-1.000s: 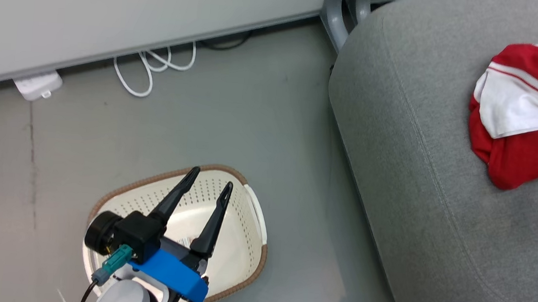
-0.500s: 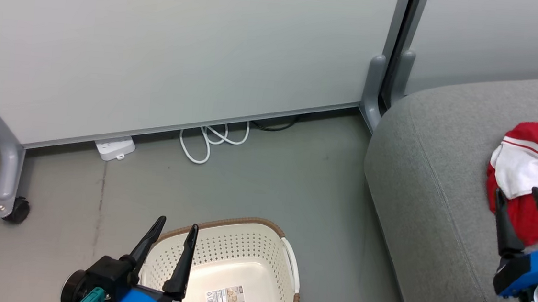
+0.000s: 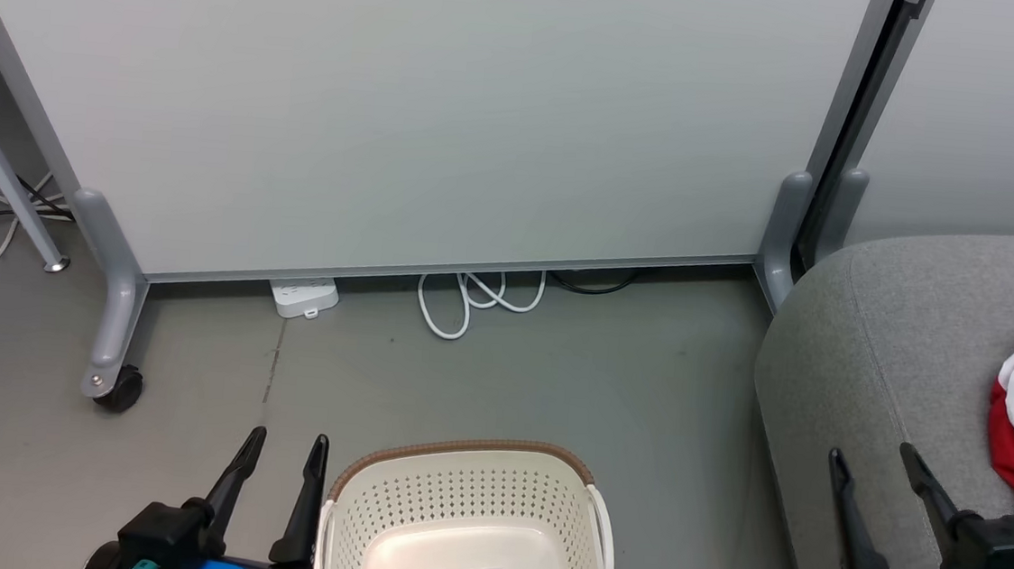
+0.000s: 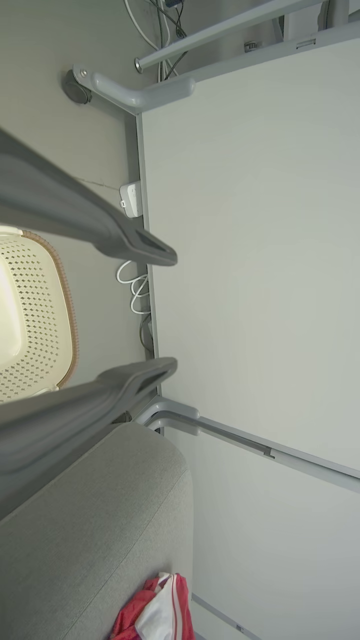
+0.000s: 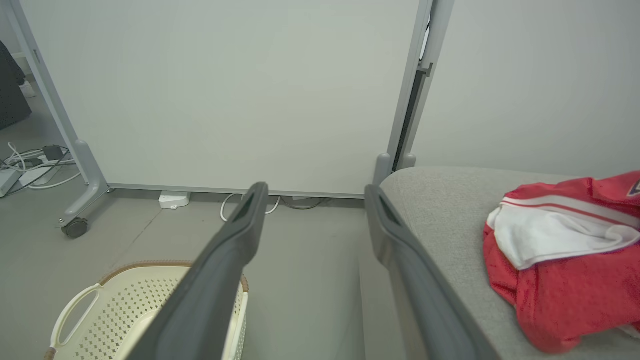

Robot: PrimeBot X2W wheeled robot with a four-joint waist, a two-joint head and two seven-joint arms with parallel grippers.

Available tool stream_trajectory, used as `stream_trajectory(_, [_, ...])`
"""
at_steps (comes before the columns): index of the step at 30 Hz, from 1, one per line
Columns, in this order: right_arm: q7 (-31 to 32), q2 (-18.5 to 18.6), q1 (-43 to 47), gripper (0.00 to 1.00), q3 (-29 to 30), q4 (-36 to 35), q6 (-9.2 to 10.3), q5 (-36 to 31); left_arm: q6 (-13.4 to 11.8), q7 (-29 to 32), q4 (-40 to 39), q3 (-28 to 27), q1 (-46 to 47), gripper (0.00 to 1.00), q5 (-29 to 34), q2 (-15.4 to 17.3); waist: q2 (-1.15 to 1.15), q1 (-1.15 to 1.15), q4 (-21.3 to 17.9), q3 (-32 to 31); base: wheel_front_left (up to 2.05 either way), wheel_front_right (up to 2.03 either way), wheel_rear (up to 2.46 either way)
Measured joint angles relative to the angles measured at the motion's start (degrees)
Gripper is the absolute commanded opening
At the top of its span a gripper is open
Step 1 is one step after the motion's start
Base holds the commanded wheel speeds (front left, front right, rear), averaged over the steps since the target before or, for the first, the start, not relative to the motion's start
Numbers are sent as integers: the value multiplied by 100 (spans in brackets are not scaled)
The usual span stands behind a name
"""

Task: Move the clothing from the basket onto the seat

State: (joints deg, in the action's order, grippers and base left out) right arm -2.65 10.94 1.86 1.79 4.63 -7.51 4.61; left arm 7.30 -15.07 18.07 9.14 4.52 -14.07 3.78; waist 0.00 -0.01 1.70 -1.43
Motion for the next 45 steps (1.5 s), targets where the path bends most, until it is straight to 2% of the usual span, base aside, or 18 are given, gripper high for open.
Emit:
stream_trajectory(12, [190, -379, 311, 100, -34, -408, 0, -94, 1, 0, 120, -242, -113, 100, -27, -42, 0, 1, 111, -21, 0, 0, 0])
stream_trajectory(30, [191, -421, 382, 100, 75, -417, 1, -102, 1, 0, 146, -204, -147, 100, -2, -58, 0, 1, 204, -33, 0, 0, 0])
stream_trajectory(31, [203, -428, 383, 0, 73, -417, 0, -102, 0, 1, 156, -193, -148, 0, -8, -63, 0, 1, 206, -32, 0, 0, 0])
stream_trajectory(39, [223, -491, 410, 0, 47, 36, 0, -55, -1, 33, 535, -144, -390, 0, -38, -112, 0, 1, 205, -31, 0, 0, 0])
stream_trajectory(45, [298, -511, 397, 0, 73, 132, 0, 617, -1, 196, 506, -208, -410, 0, -656, -113, 0, 1, 187, -22, 0, 0, 0])
